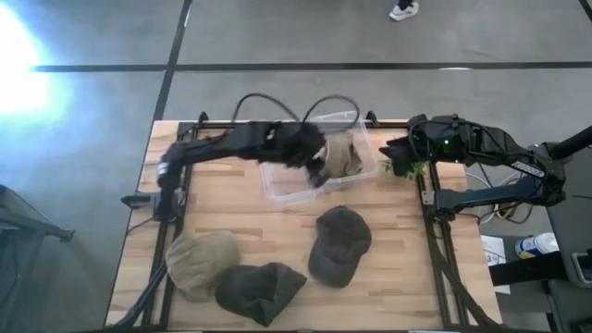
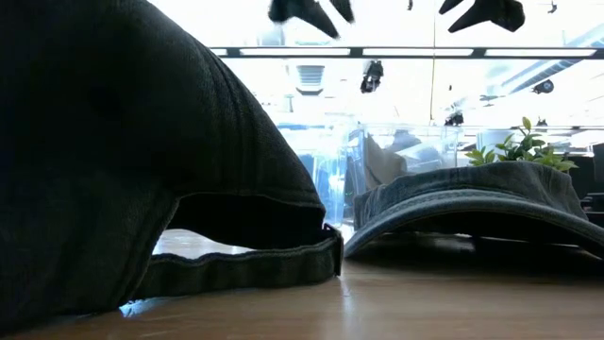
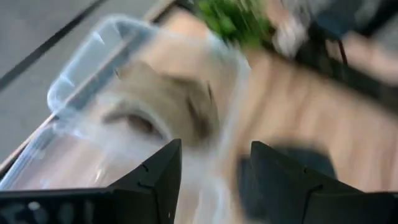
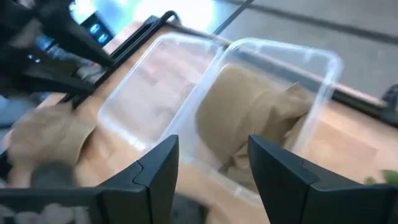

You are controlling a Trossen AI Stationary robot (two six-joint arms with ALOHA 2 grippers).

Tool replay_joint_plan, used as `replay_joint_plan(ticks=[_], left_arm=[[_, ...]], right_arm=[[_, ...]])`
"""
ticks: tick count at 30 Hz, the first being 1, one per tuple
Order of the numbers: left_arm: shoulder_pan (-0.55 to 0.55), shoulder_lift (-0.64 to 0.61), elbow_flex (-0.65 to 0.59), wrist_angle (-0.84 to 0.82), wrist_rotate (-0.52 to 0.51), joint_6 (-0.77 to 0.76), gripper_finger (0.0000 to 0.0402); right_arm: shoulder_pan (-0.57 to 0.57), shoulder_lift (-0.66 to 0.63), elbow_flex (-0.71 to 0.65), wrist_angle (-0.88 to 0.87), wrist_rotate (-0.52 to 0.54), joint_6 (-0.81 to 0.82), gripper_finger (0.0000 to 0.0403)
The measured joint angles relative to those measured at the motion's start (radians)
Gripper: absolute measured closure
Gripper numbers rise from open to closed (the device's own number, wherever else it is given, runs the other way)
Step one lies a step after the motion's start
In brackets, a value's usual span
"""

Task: Pick & Place hat
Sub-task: Put the brown cap into the right transparent bin

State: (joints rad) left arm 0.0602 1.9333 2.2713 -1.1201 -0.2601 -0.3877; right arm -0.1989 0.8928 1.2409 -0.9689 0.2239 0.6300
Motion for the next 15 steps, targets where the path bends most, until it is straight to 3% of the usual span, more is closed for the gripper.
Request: replay_joint_plan(ticks=[8, 12, 15], left_arm=[[-0.204, -0.148, -0.031, -0.459, 0.011, 0.041, 0.0216], [-0.304, -0.192, -0.131, -0.438, 0.074, 0.072, 0.0216], [-0.345, -0.214, -0.236, -0.45, 0.174, -0.065, 0.0216]], right_arm=[[0.0, 0.022, -0.059, 0.02, -0.151, -0.004, 0.0216], [0.001, 0.056, -0.109, 0.034, -0.233, -0.01, 0.0216], [0.003, 0.088, -0.145, 0.049, -0.293, -0.006, 0.0216]])
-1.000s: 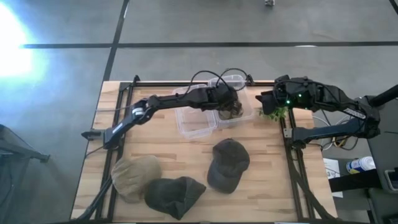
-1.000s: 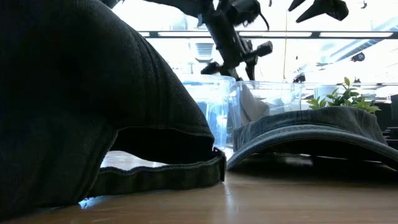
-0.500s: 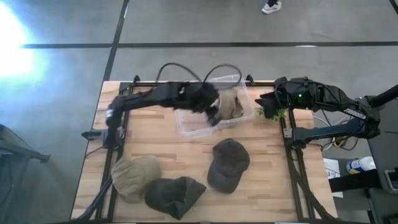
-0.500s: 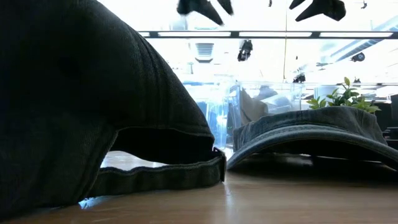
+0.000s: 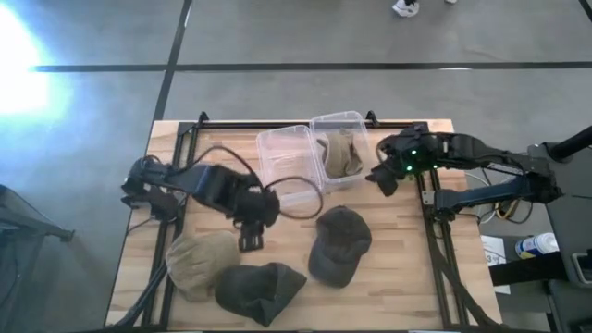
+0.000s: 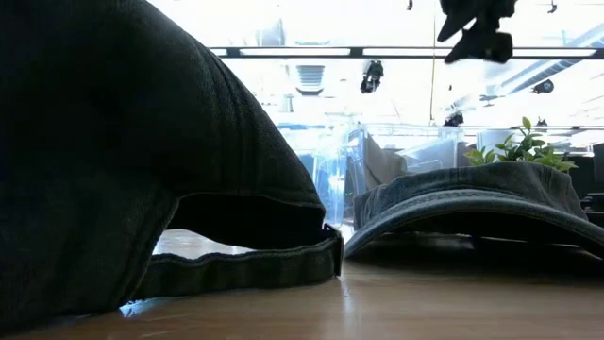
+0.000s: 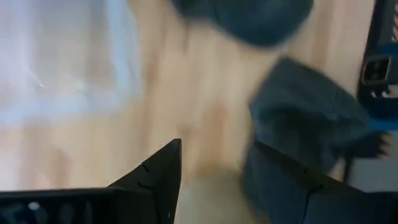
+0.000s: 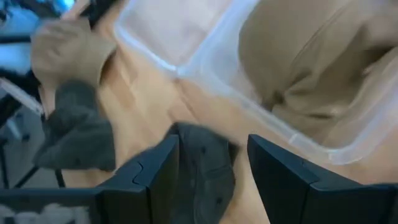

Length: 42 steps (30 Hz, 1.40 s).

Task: Pick & Place hat
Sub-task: Put the brown cap into the right transparent bin

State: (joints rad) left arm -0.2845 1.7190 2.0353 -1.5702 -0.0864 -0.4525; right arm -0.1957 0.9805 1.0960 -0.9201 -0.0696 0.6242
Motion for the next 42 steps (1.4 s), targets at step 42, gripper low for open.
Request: replay_joint_plan(ticks=[42], left_arm=[[-0.387, -0.036, -1.109, 1.004, -0.322, -1.04, 0.0219]], right_arm=[[0.314, 0.511, -0.073, 0.618, -0.159, 0.381, 0.0216]])
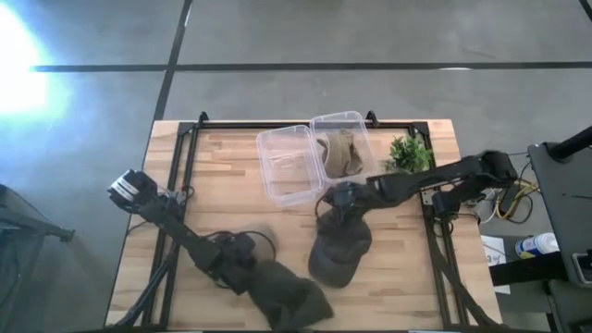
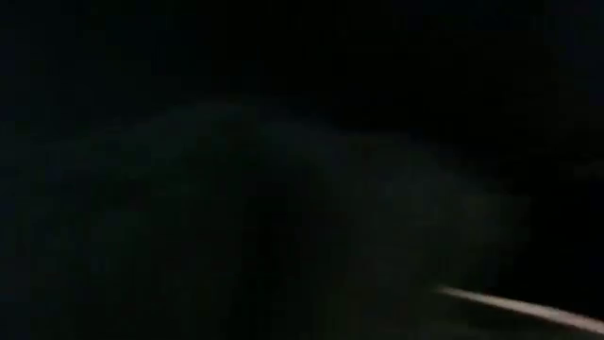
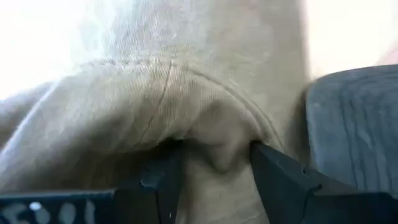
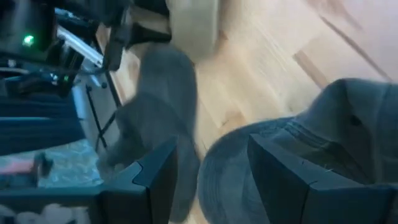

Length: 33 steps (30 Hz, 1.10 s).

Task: Pick & Place hat
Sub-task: Put the brown cap into the right transparent bin

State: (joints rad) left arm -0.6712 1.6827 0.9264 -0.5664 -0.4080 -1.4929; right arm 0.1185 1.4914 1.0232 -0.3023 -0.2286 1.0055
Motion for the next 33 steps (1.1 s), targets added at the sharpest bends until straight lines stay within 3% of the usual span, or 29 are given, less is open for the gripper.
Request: replay_joint_plan(ticks=[3, 5, 10, 17, 26, 33], left_arm=[[0.004, 0.001, 0.001, 0.086, -0.115, 0.155, 0.0219], [0.016, 0.001, 0.002, 0.102, -0.134, 0.215, 0.0219], [0.046, 0.001, 0.001, 0.103, -0.143, 0.356, 0.0219], [0.083, 0.001, -0.001, 0.105, -0.115, 0.592, 0.0219], [0.084, 0.001, -0.067, 0.202, -0.074, 0.741, 0.0219], [0.096, -0.001, -0.126, 0.336, -0.063, 0.822, 0.0219]], right_arm=[[0.0, 0.043, -0.034, 0.133, 0.001, 0.049, 0.0216], [-0.001, 0.079, -0.044, 0.206, 0.001, 0.072, 0.0216], [0.0, 0.185, -0.042, 0.342, 0.007, 0.107, 0.0216], [-0.001, 0.324, 0.019, 0.358, 0.075, 0.115, 0.0216], [0.0, 0.428, 0.048, 0.367, 0.192, 0.199, 0.0216], [0.0, 0.508, 0.052, 0.527, 0.156, 0.21, 0.0216]])
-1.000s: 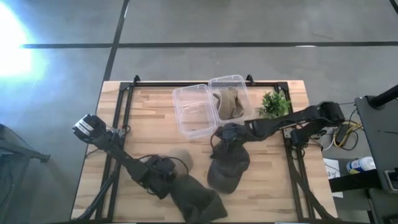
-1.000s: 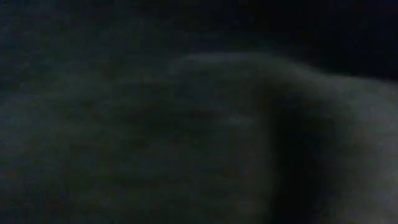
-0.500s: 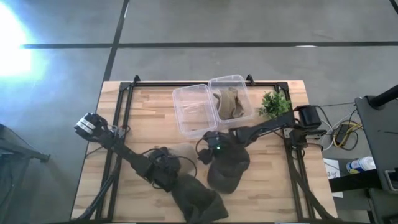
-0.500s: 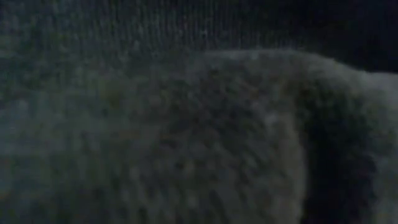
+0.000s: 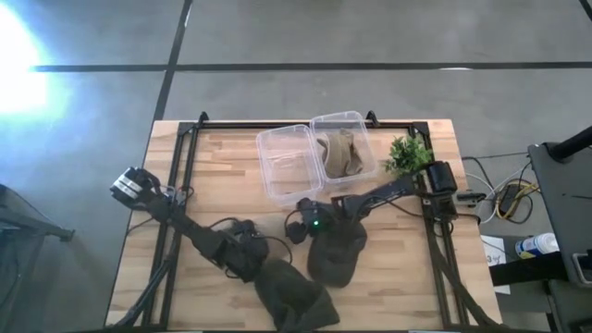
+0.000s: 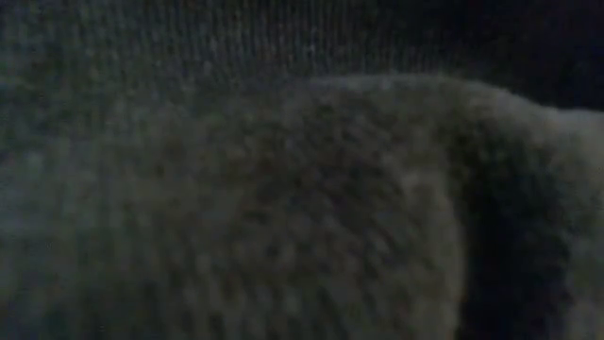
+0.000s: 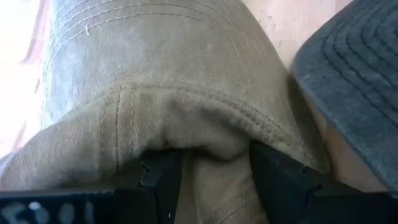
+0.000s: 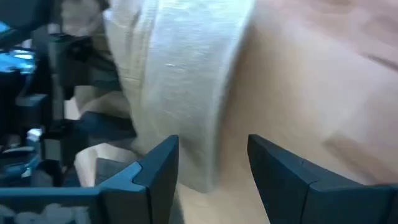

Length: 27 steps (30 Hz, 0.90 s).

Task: Pick & Place hat
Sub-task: Put the brown cap into the right transparent bin

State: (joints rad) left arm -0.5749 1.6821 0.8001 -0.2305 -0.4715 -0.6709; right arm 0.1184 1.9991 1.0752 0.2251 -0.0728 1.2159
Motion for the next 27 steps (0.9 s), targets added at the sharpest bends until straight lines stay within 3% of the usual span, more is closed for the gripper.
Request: replay_joint_plan(ticks=[9, 15, 22, 27], left_arm=[[0.035, 0.0, 0.018, 0.006, 0.009, 0.068, 0.0219], [0.039, -0.019, 0.087, -0.066, -0.012, 0.094, 0.0219], [0.039, -0.11, 0.241, -0.296, -0.091, 0.093, 0.0219], [0.036, -0.199, 0.413, -0.571, -0.149, -0.003, 0.0219]], right_arm=[[-0.001, 0.012, 0.002, 0.107, -0.04, -0.072, 0.0222], [-0.001, -0.073, 0.002, 0.074, -0.039, -0.175, 0.0277], [-0.001, -0.159, 0.001, 0.041, -0.034, -0.29, 0.0383], [-0.003, -0.251, 0.001, 0.009, -0.026, -0.471, 0.0388]])
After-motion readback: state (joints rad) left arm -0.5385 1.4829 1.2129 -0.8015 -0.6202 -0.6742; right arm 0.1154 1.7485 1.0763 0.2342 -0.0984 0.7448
